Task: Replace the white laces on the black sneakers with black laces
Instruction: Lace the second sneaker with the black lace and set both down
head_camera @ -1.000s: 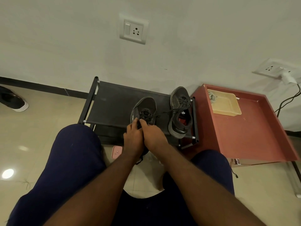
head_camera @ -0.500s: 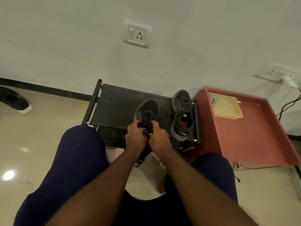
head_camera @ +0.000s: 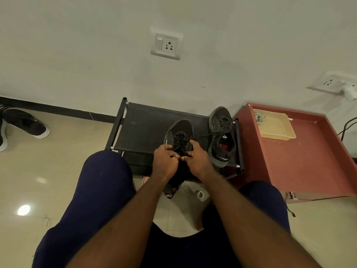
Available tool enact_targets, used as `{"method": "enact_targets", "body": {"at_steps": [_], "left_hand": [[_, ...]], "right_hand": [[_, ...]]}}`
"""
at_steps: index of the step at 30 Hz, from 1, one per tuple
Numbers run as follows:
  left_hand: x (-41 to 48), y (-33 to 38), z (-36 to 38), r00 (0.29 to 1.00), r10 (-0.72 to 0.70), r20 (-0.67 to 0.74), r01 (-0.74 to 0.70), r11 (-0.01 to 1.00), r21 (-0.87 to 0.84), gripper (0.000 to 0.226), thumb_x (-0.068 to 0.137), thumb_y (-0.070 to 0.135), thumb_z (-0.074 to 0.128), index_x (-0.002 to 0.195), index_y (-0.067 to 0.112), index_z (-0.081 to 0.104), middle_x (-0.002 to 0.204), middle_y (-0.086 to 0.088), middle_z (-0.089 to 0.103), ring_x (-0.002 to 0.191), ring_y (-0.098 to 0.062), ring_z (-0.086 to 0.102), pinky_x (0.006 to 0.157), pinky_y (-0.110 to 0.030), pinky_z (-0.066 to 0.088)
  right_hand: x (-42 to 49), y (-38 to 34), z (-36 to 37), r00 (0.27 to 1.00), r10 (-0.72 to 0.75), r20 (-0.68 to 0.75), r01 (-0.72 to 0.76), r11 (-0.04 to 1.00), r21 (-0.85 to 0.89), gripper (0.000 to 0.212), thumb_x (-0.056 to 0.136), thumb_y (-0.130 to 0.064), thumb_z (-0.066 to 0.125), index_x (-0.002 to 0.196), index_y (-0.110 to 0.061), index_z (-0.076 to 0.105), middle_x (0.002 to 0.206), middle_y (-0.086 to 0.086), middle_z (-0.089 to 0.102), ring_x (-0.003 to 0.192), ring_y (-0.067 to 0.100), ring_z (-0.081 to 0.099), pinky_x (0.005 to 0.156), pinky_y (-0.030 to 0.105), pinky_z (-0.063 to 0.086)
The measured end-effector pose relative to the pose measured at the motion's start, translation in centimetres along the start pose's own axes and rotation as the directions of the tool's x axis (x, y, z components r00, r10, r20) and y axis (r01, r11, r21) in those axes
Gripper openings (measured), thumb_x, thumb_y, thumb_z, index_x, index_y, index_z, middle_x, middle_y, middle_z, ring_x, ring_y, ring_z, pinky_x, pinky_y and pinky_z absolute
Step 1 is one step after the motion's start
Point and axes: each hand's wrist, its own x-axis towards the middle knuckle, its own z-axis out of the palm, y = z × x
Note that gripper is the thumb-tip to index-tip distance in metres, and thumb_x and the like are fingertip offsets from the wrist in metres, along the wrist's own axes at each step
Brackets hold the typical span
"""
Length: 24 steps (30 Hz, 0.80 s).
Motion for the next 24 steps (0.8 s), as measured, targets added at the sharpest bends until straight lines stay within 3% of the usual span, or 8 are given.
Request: {"method": "enact_targets", "body": {"at_steps": [4,7,9,10,13,15,18,24], "left_hand": [[-0.3,1.7,-1.6,0.994,-0.111,-0.015,0.102,0.950,-0.294,0.015,0.088,-0.001,0.065,0.101,-0.003,0.071,0.118,-0.004,0.063,0.093,-0.007,0.060,0.072,-0.004,0.044],[-1.1,4.1,-3.4,0.975,-0.152,0.163,0.222,0.588,-0.778,0.017,0.094,-0.001,0.055,0.101,0.000,0.069,0.102,-0.009,0.073,0.096,-0.018,0.070,0.087,-0.022,0.055],[-1.2,5.0,-4.2,0.964,-0.096,0.249,0.267,0.353,-0.897,0.021,0.094,0.002,0.046,0.094,0.001,0.067,0.096,-0.011,0.073,0.093,-0.022,0.070,0.093,-0.030,0.054],[-1.3,5.4,-4.5,0.964,-0.098,0.247,0.265,0.332,-0.905,0.022,0.093,0.003,0.046,0.087,0.002,0.067,0.089,-0.011,0.073,0.084,-0.021,0.069,0.088,-0.030,0.054],[-1.4,5.0,-4.0,0.993,-0.115,0.012,0.100,0.798,-0.594,0.026,0.092,0.004,0.047,0.071,0.007,0.063,0.070,-0.006,0.064,0.065,-0.014,0.055,0.065,-0.028,0.047],[-1.1,3.8,-3.1,0.996,-0.056,-0.068,0.037,0.966,-0.257,0.025,0.093,0.011,0.048,0.070,0.009,0.058,0.068,-0.004,0.060,0.064,-0.015,0.052,0.061,-0.030,0.043],[-1.1,2.2,-2.2,0.997,-0.035,-0.067,0.036,0.999,0.019,0.021,0.096,0.018,0.050,0.077,0.009,0.055,0.072,-0.002,0.056,0.067,-0.016,0.050,0.056,-0.028,0.036],[-0.6,1.0,-1.7,1.000,0.025,-0.017,-0.020,0.974,0.224,0.019,0.099,0.016,0.052,0.102,0.002,0.065,0.098,-0.014,0.064,0.085,-0.023,0.057,0.073,-0.029,0.042]], "right_hand": [[0.2,0.0,0.1,1.000,0.006,-0.014,-0.005,1.000,0.020,0.066,0.090,-0.007,0.071,0.147,-0.017,0.039,0.124,0.010,0.067,0.116,0.025,0.063,0.098,0.044,0.053],[0.2,0.0,0.0,0.999,0.008,-0.033,-0.006,0.999,0.041,0.059,0.092,-0.006,0.070,0.143,-0.016,0.044,0.124,0.010,0.068,0.115,0.024,0.064,0.096,0.042,0.054],[0.3,0.1,-0.1,0.999,0.015,-0.043,-0.012,0.999,0.051,0.057,0.091,-0.006,0.070,0.142,-0.013,0.045,0.124,0.010,0.067,0.115,0.024,0.063,0.096,0.041,0.053],[0.4,0.2,-0.1,0.999,0.014,-0.045,-0.012,0.998,0.056,0.056,0.091,-0.007,0.071,0.141,-0.013,0.046,0.123,0.010,0.068,0.115,0.024,0.064,0.096,0.041,0.054],[0.5,0.2,0.1,0.999,0.019,-0.033,-0.017,0.999,0.049,0.051,0.089,-0.009,0.073,0.135,-0.014,0.050,0.120,0.010,0.070,0.113,0.024,0.066,0.096,0.044,0.055],[0.6,0.2,0.2,0.999,0.021,-0.032,-0.020,0.999,0.042,0.049,0.090,-0.010,0.073,0.133,-0.013,0.052,0.121,0.010,0.069,0.114,0.023,0.065,0.096,0.042,0.055],[0.5,0.3,0.3,0.999,0.023,-0.028,-0.022,0.999,0.024,0.050,0.090,-0.010,0.073,0.134,-0.011,0.052,0.122,0.009,0.068,0.115,0.022,0.063,0.096,0.037,0.053],[0.4,0.8,0.8,0.999,0.025,-0.030,-0.025,1.000,0.006,0.057,0.086,-0.012,0.077,0.137,-0.011,0.051,0.125,0.012,0.068,0.117,0.025,0.063,0.099,0.039,0.052]]}}
